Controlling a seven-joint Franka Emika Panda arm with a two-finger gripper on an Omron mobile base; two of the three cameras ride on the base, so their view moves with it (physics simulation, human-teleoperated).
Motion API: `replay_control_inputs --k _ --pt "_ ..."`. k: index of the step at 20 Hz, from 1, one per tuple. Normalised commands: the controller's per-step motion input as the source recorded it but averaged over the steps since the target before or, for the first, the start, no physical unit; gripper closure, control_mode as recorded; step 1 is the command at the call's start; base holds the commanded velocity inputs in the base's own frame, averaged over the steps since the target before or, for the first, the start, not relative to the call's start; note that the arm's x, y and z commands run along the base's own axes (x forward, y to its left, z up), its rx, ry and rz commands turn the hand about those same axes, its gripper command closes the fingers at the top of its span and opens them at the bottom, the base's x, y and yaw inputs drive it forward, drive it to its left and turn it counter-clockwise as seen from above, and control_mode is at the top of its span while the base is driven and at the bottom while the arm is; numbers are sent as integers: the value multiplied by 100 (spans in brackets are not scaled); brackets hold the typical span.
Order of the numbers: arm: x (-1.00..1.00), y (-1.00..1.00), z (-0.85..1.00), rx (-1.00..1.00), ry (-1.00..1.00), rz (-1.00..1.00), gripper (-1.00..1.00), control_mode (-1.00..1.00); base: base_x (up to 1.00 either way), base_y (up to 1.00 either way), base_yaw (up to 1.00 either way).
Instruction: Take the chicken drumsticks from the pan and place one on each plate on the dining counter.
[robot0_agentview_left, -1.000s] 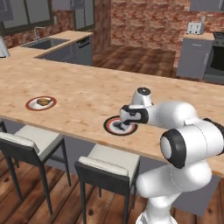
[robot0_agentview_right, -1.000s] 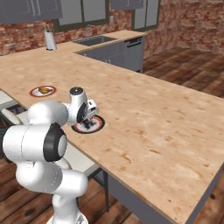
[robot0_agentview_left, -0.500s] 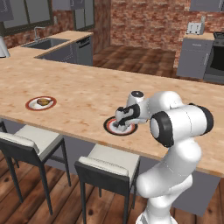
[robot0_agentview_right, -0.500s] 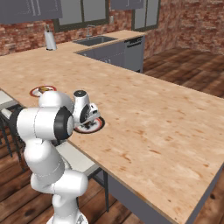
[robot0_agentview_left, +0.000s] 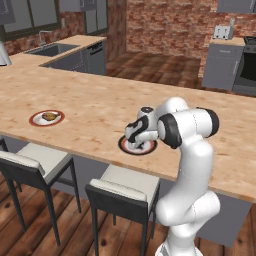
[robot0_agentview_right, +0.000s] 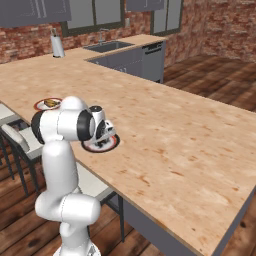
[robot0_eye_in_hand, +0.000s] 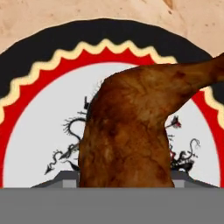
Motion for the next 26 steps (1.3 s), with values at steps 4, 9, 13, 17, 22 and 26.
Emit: replay_control_inputs --k 4,9,13,17,22,26 --pt "79 17 -49 0 9 0 100 -100 0 0 0" --pt "21 11 -22 0 2 0 -100 -100 0 0 0" --pt "-62 7 0 0 -8 0 -100 -100 0 0 0" --pt "-61 0 5 0 -12 0 -100 -100 0 0 0" --pt "-11 -7 0 0 -4 -2 -100 -100 0 0 0" --pt "-13 -21 47 4 -15 0 -100 -100 0 0 0"
